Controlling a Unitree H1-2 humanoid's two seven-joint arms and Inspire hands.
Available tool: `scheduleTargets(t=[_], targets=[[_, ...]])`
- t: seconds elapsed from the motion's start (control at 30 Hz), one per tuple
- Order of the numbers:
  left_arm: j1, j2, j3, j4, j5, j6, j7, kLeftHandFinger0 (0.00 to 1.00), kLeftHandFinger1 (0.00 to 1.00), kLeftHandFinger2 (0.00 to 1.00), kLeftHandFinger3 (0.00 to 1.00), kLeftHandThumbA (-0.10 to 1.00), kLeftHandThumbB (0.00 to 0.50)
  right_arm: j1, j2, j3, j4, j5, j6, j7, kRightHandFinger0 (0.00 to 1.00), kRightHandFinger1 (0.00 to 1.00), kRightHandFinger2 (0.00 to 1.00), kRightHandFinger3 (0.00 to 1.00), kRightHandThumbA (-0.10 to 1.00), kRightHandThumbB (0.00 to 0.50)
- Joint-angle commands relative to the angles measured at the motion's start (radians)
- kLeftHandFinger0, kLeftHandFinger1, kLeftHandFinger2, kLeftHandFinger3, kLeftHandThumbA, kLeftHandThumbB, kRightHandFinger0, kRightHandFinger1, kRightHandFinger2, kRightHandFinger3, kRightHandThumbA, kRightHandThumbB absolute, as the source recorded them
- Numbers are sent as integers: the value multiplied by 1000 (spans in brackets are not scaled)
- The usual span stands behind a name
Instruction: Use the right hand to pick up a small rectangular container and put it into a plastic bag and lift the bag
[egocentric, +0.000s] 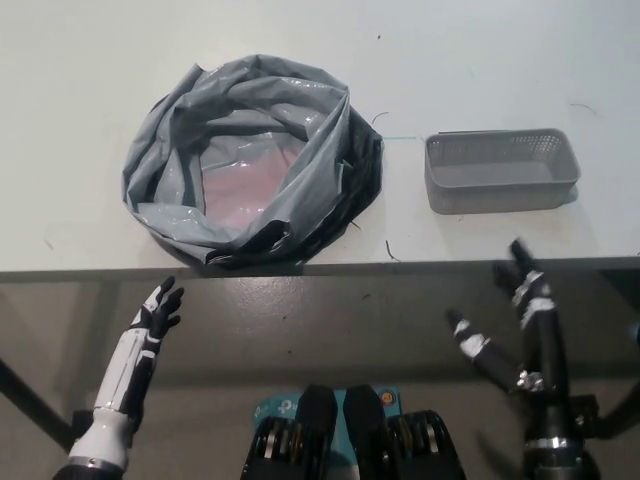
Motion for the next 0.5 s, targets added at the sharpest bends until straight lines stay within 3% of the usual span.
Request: scheduleTargets(t=[0.0, 0.07, 0.13, 0.23, 0.27, 0.47], targets=[[9, -19, -3, -79, -38, -11, -19, 1000, 1000, 1000, 1000, 991, 170, -37, -19, -44, -170, -98, -93, -77, 947, 1000, 1000, 1000, 704, 197], [15, -27, -1, -93, -37, -1, -16, 1000, 1000, 1000, 1000, 997, 176, -53, -45, -66, -223, -103, -82, -51, 999, 1000, 1000, 1000, 750, 205], [26, -34, -2, -115, -27, 2, -12, 1000, 1000, 1000, 1000, 1000, 186, -87, -107, -89, -311, -123, -10, -5, 1000, 1000, 1000, 1000, 821, 209], [43, -43, -1, -149, -25, 2, -11, 1000, 1000, 1000, 1000, 1000, 170, -174, -186, -129, -422, -90, 129, 45, 1000, 1000, 1000, 1000, 897, 271], [52, -46, -3, -162, -29, 1, -14, 1000, 1000, 1000, 1000, 1000, 155, -211, -228, -141, -447, -89, 167, 68, 1000, 1000, 1000, 1000, 938, 255], [79, -50, -4, -207, -46, 10, -29, 1000, 1000, 1000, 1000, 1000, 170, -370, -411, -144, -505, -25, 386, 205, 1000, 1000, 1000, 1000, 989, 314]])
